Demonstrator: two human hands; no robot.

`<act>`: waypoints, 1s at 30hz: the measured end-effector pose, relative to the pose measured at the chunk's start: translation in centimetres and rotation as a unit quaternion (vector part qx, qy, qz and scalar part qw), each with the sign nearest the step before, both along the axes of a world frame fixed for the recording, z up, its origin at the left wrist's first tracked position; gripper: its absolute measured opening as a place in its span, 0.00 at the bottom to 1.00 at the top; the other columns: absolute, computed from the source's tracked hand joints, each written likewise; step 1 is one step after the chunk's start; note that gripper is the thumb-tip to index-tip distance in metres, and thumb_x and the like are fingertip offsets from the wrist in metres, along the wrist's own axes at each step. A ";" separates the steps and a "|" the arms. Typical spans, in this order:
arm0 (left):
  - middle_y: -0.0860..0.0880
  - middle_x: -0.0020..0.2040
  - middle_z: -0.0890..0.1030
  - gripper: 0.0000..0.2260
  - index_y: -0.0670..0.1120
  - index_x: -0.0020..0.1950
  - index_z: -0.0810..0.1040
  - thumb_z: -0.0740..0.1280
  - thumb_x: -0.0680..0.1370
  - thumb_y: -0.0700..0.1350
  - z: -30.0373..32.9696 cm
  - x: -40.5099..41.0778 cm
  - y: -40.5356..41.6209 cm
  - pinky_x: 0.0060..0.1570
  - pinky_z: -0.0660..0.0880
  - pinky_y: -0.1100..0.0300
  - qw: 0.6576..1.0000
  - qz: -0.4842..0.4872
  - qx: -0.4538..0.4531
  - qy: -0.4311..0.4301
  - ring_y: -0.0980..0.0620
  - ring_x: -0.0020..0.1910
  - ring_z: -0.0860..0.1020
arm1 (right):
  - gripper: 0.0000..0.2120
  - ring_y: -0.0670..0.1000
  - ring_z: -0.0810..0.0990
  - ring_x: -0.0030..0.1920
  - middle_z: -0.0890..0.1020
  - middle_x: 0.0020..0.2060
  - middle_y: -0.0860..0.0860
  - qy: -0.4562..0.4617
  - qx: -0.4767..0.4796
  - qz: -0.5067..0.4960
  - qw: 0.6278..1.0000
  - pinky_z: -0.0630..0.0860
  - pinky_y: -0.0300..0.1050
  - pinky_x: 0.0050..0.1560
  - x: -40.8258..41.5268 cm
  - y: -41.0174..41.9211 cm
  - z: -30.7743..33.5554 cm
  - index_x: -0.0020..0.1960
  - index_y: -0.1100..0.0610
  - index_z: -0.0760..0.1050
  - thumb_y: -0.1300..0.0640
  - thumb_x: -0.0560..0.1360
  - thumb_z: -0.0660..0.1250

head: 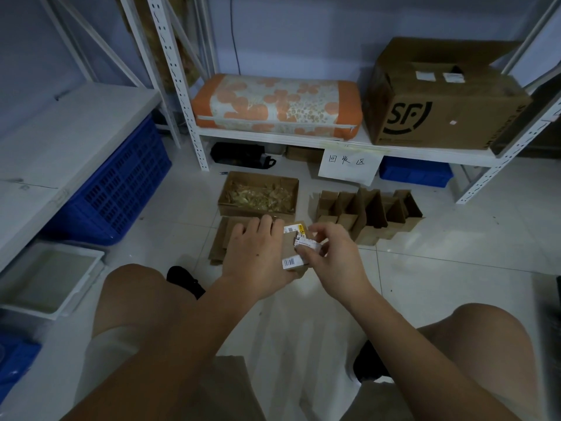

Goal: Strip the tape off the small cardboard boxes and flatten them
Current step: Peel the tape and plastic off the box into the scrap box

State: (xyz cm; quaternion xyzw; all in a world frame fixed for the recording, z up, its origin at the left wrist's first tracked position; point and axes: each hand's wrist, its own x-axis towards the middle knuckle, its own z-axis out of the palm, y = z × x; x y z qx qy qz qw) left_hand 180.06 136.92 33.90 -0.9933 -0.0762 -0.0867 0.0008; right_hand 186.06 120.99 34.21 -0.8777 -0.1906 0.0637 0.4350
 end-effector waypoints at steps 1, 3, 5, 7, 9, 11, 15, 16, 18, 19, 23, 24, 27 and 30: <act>0.51 0.59 0.74 0.39 0.50 0.68 0.70 0.64 0.69 0.77 0.0 0.0 0.0 0.56 0.70 0.53 1.000 0.004 0.004 -0.005 0.51 0.55 0.73 | 0.14 0.41 0.76 0.47 0.73 0.49 0.41 0.019 -0.018 -0.006 1.000 0.74 0.36 0.48 0.1 0.1 0.1 0.59 0.48 0.77 0.53 0.76 0.75; 0.51 0.59 0.73 0.38 0.50 0.68 0.70 0.64 0.70 0.76 0.0 -0.1 0.0 0.55 0.69 0.53 1.000 0.004 0.015 -0.005 0.50 0.55 0.73 | 0.11 0.42 0.75 0.46 0.74 0.49 0.43 0.030 -0.039 -0.012 0.999 0.72 0.37 0.46 0.1 0.2 0.0 0.57 0.50 0.79 0.52 0.75 0.75; 0.51 0.60 0.73 0.38 0.49 0.69 0.69 0.64 0.71 0.75 -0.1 -0.2 -0.3 0.57 0.69 0.52 1.000 0.000 0.021 0.002 0.50 0.57 0.73 | 0.06 0.44 0.76 0.45 0.77 0.48 0.46 0.038 -0.038 -0.032 0.998 0.71 0.36 0.43 0.2 0.6 0.0 0.51 0.52 0.79 0.53 0.76 0.74; 0.50 0.61 0.71 0.37 0.49 0.70 0.68 0.64 0.72 0.74 -0.2 -0.2 -0.7 0.57 0.69 0.51 0.999 -0.003 0.030 0.011 0.49 0.57 0.72 | 0.05 0.48 0.78 0.45 0.80 0.44 0.48 0.052 -0.045 -0.052 0.996 0.76 0.43 0.43 0.2 1.0 -0.2 0.47 0.53 0.78 0.53 0.77 0.72; 0.49 0.61 0.71 0.37 0.48 0.69 0.67 0.64 0.72 0.73 -0.3 -0.2 -1.1 0.56 0.68 0.51 0.999 0.002 0.034 0.016 0.49 0.57 0.71 | 0.07 0.50 0.80 0.45 0.81 0.43 0.48 0.052 -0.063 -0.059 0.995 0.79 0.52 0.48 0.1 1.3 -0.5 0.45 0.53 0.76 0.52 0.78 0.71; 0.49 0.61 0.70 0.37 0.48 0.69 0.66 0.64 0.71 0.73 -0.3 -0.1 -1.4 0.55 0.68 0.50 0.999 0.009 0.030 0.025 0.49 0.57 0.71 | 0.07 0.50 0.81 0.46 0.82 0.44 0.48 0.048 -0.062 -0.061 0.995 0.79 0.55 0.50 -0.1 1.3 -0.6 0.44 0.52 0.74 0.51 0.79 0.70; 0.50 0.61 0.71 0.39 0.48 0.70 0.65 0.64 0.71 0.75 -1.5 -0.1 -1.4 0.54 0.71 0.50 0.999 0.005 -0.008 0.049 0.49 0.57 0.72 | 0.08 0.49 0.80 0.41 0.80 0.39 0.48 0.030 -0.037 -0.071 0.996 0.80 0.54 0.44 -0.7 1.1 -0.1 0.46 0.55 0.73 0.53 0.81 0.67; 0.51 0.61 0.71 0.40 0.49 0.70 0.65 0.62 0.70 0.77 -1.8 -0.2 -1.2 0.53 0.71 0.50 0.998 0.004 -0.034 0.045 0.50 0.57 0.73 | 0.08 0.49 0.80 0.40 0.80 0.38 0.49 0.032 -0.017 -0.084 0.996 0.81 0.53 0.43 -0.7 0.9 0.1 0.46 0.56 0.73 0.54 0.81 0.67; 0.52 0.60 0.71 0.43 0.49 0.69 0.65 0.58 0.67 0.80 -2.3 -0.5 -0.7 0.52 0.72 0.52 0.996 0.000 -0.080 0.034 0.51 0.56 0.73 | 0.08 0.50 0.81 0.38 0.81 0.36 0.50 0.038 0.020 -0.109 0.993 0.81 0.51 0.40 -0.7 0.8 0.3 0.44 0.58 0.72 0.56 0.80 0.67; 0.52 0.60 0.71 0.45 0.49 0.69 0.66 0.56 0.66 0.81 -2.4 -0.7 -0.5 0.52 0.72 0.53 0.995 -0.004 -0.096 0.029 0.51 0.56 0.73 | 0.09 0.50 0.81 0.38 0.81 0.36 0.50 0.035 0.031 -0.113 0.993 0.80 0.49 0.38 -0.8 0.7 0.4 0.43 0.58 0.71 0.57 0.80 0.67; 0.52 0.60 0.72 0.46 0.49 0.71 0.66 0.57 0.64 0.81 -2.2 -0.9 -0.2 0.53 0.73 0.53 0.991 -0.008 -0.129 0.015 0.52 0.57 0.73 | 0.08 0.47 0.76 0.38 0.76 0.34 0.49 -0.037 0.026 -0.075 0.996 0.73 0.42 0.35 -1.3 0.6 0.2 0.42 0.59 0.71 0.61 0.79 0.66; 0.53 0.60 0.72 0.46 0.49 0.71 0.66 0.60 0.65 0.80 -2.1 -0.8 -0.3 0.53 0.73 0.53 0.991 -0.010 -0.134 0.012 0.52 0.57 0.73 | 0.07 0.48 0.75 0.38 0.76 0.35 0.50 -0.060 0.012 -0.055 0.997 0.73 0.43 0.35 -1.3 0.6 0.0 0.42 0.60 0.71 0.63 0.79 0.66; 0.53 0.61 0.72 0.43 0.51 0.71 0.65 0.66 0.67 0.78 -1.8 -0.6 -0.3 0.54 0.74 0.52 0.990 -0.020 -0.138 -0.002 0.52 0.58 0.73 | 0.04 0.50 0.77 0.38 0.80 0.37 0.51 -0.086 -0.023 -0.007 0.996 0.76 0.55 0.40 -0.4 0.7 -0.5 0.45 0.58 0.75 0.65 0.77 0.65; 0.53 0.62 0.72 0.44 0.50 0.71 0.65 0.65 0.67 0.79 -1.4 -0.4 0.1 0.54 0.74 0.51 0.990 -0.013 -0.142 -0.008 0.52 0.59 0.73 | 0.06 0.45 0.81 0.41 0.84 0.40 0.47 -0.058 -0.002 0.038 0.998 0.79 0.51 0.42 0.2 0.1 0.3 0.54 0.53 0.81 0.60 0.79 0.67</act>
